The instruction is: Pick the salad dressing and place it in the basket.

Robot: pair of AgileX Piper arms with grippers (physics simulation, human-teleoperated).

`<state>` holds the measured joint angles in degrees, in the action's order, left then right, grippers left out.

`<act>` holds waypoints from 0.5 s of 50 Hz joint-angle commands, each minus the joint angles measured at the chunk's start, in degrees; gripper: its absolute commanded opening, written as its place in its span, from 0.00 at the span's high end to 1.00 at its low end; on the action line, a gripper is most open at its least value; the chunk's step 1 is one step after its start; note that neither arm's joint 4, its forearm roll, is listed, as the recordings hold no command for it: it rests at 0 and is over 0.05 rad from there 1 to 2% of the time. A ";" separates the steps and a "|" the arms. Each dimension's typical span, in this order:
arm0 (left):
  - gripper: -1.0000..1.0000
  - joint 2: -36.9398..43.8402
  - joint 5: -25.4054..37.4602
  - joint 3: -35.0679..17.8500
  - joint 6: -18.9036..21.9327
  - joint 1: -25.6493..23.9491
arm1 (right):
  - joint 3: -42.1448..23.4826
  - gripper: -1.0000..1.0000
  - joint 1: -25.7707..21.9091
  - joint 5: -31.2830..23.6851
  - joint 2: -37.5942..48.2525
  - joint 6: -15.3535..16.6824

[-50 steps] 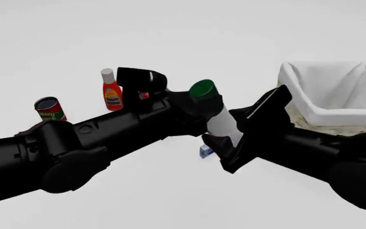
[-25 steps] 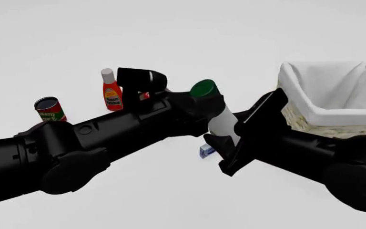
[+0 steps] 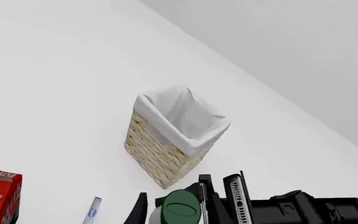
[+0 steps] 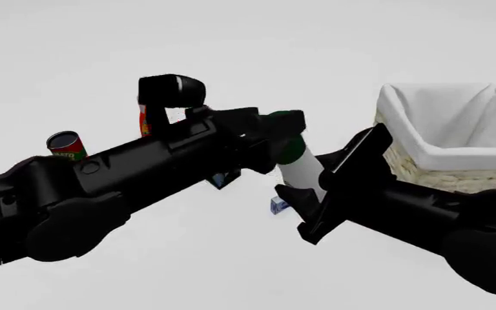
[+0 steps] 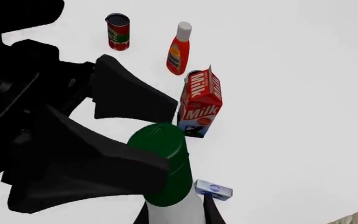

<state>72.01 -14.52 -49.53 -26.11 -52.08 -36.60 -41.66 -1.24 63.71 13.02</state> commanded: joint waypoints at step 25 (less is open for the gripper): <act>0.00 -46.67 13.93 14.89 16.40 24.30 | 3.24 1.00 0.31 3.37 -5.72 -3.82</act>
<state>39.91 -3.43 -43.23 -29.30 -39.32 -34.26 -41.88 1.21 60.55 11.15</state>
